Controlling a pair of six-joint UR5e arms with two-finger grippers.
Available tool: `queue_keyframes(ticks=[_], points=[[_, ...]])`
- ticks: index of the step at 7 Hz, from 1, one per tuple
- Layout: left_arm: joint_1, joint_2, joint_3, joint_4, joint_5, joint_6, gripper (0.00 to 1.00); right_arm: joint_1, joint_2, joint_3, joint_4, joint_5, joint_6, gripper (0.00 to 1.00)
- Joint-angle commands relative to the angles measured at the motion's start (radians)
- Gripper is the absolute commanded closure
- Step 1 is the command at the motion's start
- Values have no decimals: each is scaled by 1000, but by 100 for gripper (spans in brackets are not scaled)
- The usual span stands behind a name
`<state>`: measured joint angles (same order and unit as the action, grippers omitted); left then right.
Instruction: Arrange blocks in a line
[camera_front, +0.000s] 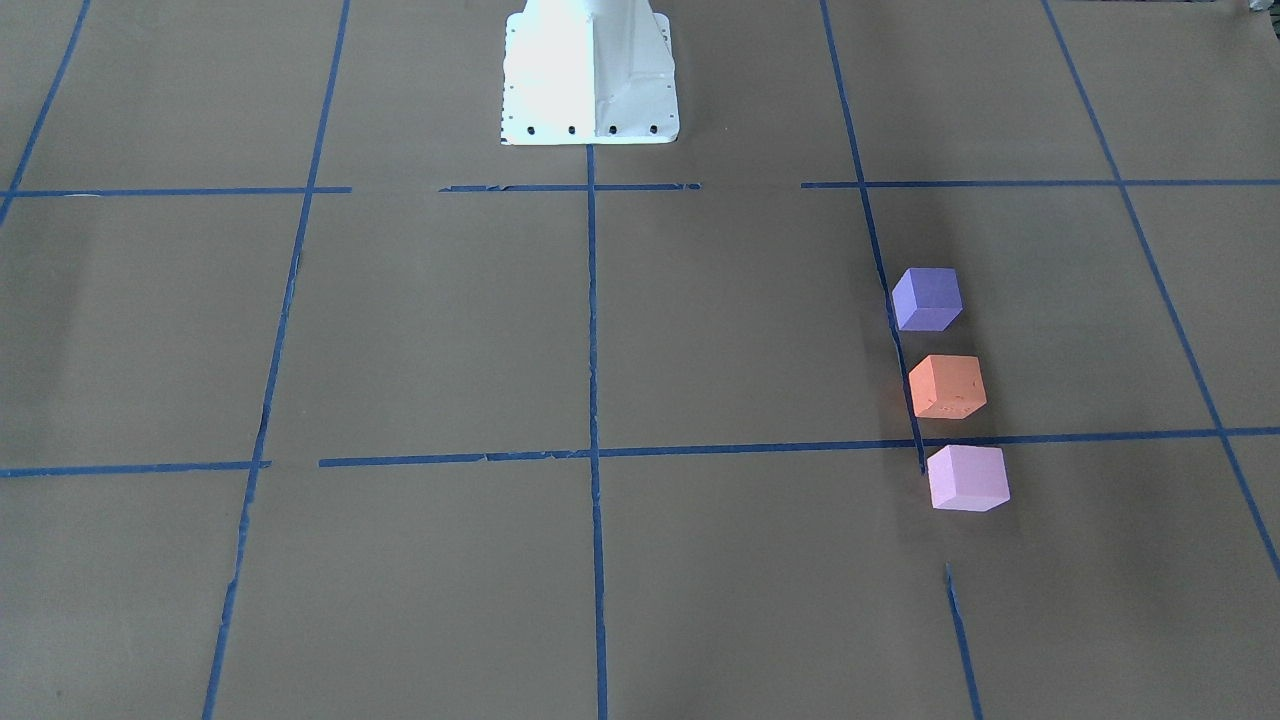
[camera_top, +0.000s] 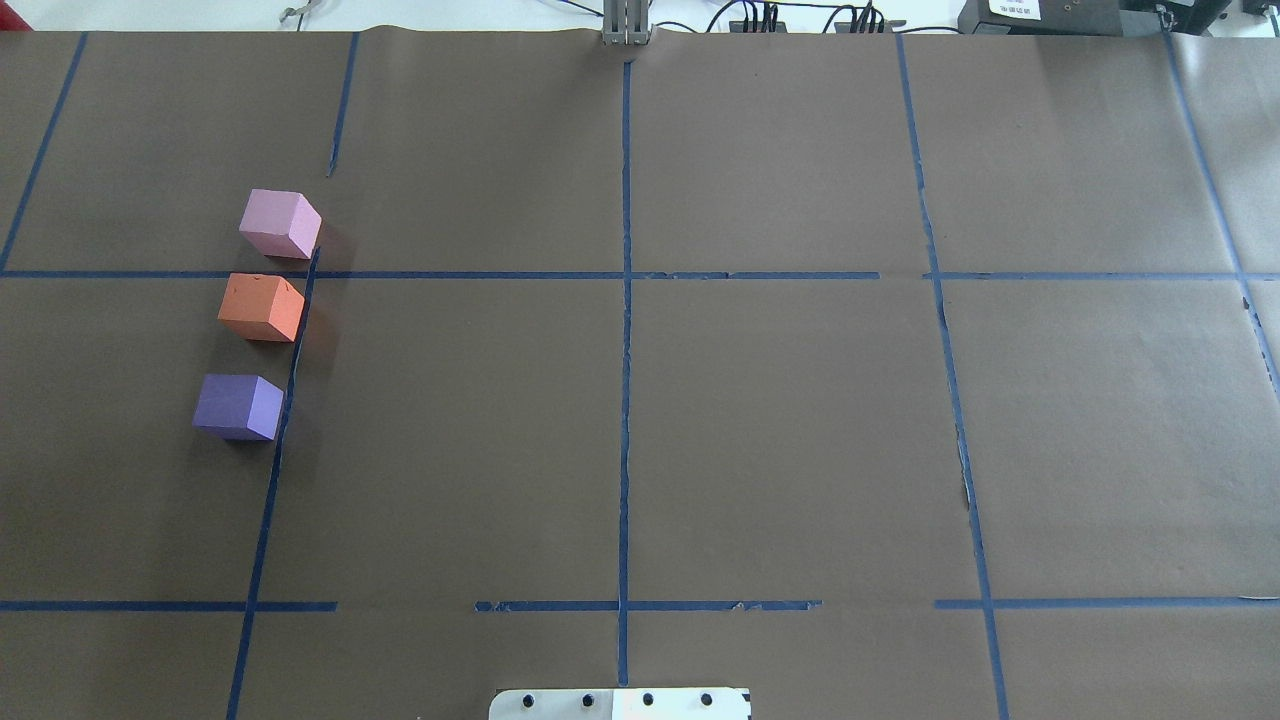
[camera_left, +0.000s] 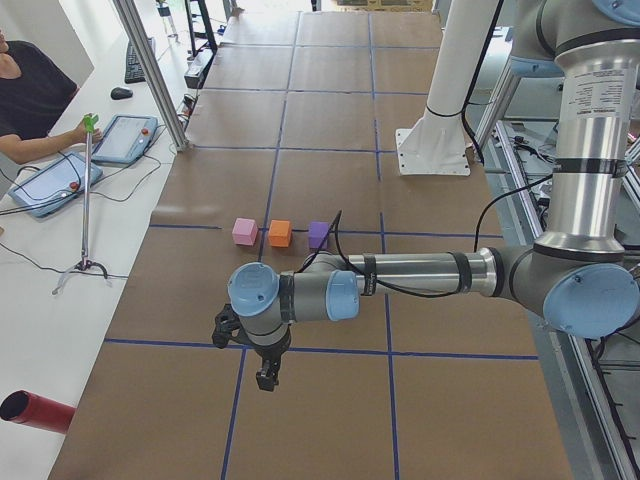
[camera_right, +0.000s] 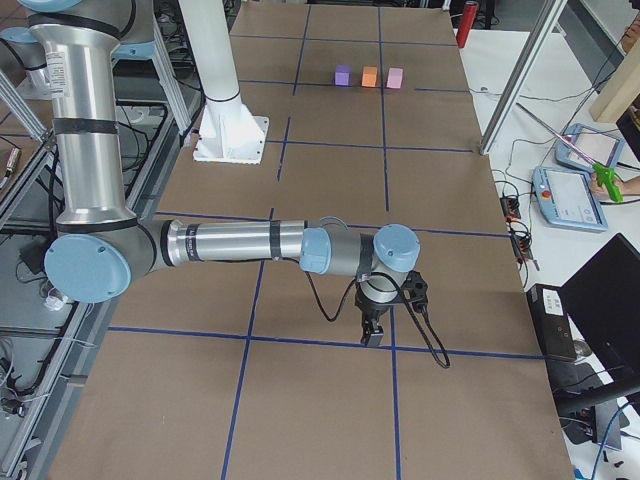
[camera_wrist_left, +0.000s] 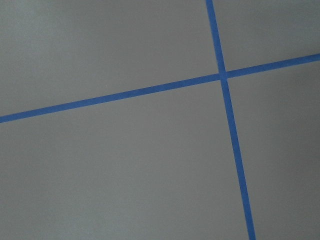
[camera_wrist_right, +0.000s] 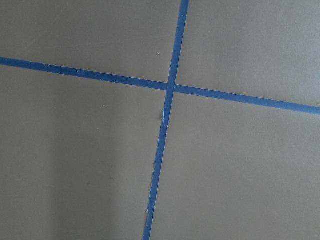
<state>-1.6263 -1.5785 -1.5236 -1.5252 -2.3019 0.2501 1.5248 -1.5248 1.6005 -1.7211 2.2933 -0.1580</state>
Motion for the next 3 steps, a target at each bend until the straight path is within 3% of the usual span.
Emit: queue_keyframes(ticks=[1, 3], points=[[-1, -2, 3, 0, -1, -6, 0, 0, 0, -1, 0, 0, 0, 0], [-1, -2, 0, -1, -1, -6, 0, 0, 0, -1, 0, 0, 0, 0]])
